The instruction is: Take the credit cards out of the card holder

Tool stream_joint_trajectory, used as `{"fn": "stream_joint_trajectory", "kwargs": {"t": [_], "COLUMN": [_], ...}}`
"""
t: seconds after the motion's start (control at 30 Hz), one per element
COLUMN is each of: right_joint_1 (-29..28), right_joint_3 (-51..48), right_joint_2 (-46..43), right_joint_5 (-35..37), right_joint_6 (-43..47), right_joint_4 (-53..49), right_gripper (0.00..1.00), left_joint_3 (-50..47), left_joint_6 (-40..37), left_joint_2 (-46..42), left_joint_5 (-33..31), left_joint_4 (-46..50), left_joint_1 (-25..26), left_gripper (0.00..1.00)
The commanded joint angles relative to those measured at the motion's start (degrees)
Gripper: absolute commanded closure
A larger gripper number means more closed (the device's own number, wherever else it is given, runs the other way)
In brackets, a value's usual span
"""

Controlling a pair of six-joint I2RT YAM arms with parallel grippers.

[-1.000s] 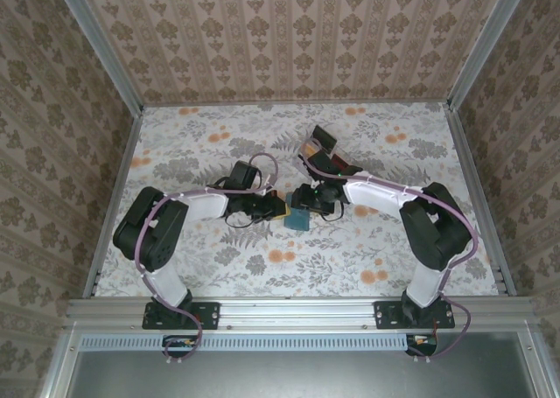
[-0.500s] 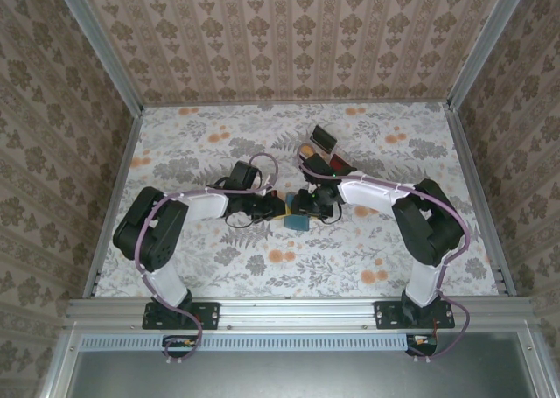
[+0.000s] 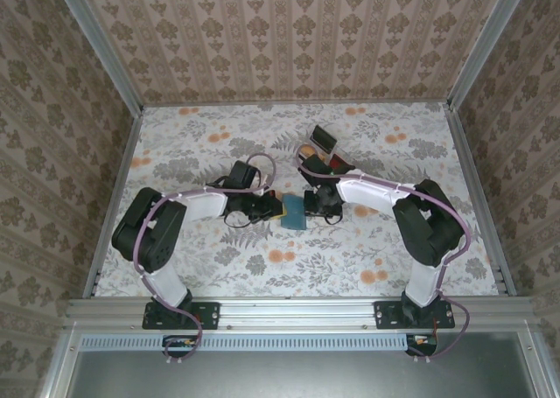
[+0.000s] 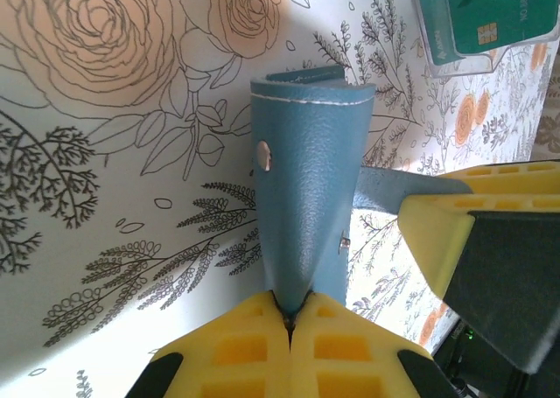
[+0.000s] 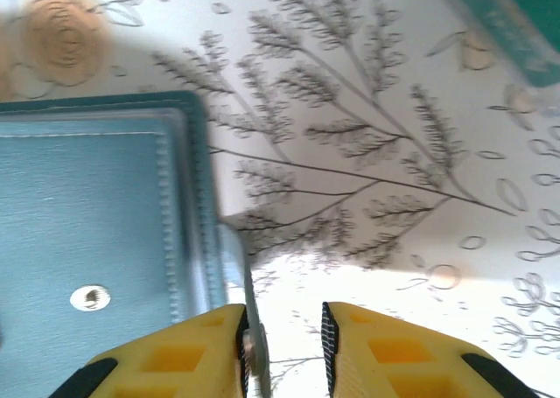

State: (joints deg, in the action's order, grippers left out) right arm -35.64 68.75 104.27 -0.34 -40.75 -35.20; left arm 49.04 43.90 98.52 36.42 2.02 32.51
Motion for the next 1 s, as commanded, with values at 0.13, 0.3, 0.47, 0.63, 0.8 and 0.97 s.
{"fn": "stream_joint_trajectory", "kwargs": {"t": [0.13, 0.3, 0.47, 0.63, 0.8, 0.97], "right_joint_1": [0.13, 0.13, 0.11, 0.06, -0.06, -0.68], "right_joint_3": [0.05, 2.16, 1.39, 0.9, 0.22, -1.15], "right_joint_2": [-1.57, 0.63, 1.8, 1.67, -1.53, -7.92], "right_joint_5": [0.01, -3.01, -2.16, -1.28, -0.27, -4.68], "right_joint_6": [2.08, 2.68, 1.47, 2.03, 3.85, 6.16], "right_joint_4": [-0.12, 1.05, 2.2, 3.02, 3.68, 4.09], "right_gripper": [0.66, 0.69, 0.75, 0.86, 0.96, 0.96], "left_joint_3": [0.8, 1.23, 1.83, 2.83, 3.95, 3.2], "left_joint_6": [-1.2, -1.49, -1.44, -1.73, -2.15, -1.85], "left_joint_2": [-1.05, -0.7, -0.78, -1.18, -3.61, -9.15], "left_joint_5": [-1.54, -1.38, -2.04, -3.33, -6.46, -10.17], "left_joint_4": [2.51, 2.8, 4.14, 6.81, 10.3, 12.92], "left_joint_1": [-0.39, -0.43, -0.31, -0.33, -0.67, -2.62], "left_gripper": [1.0, 1.0, 1.0, 0.79, 0.48, 0.19]}}
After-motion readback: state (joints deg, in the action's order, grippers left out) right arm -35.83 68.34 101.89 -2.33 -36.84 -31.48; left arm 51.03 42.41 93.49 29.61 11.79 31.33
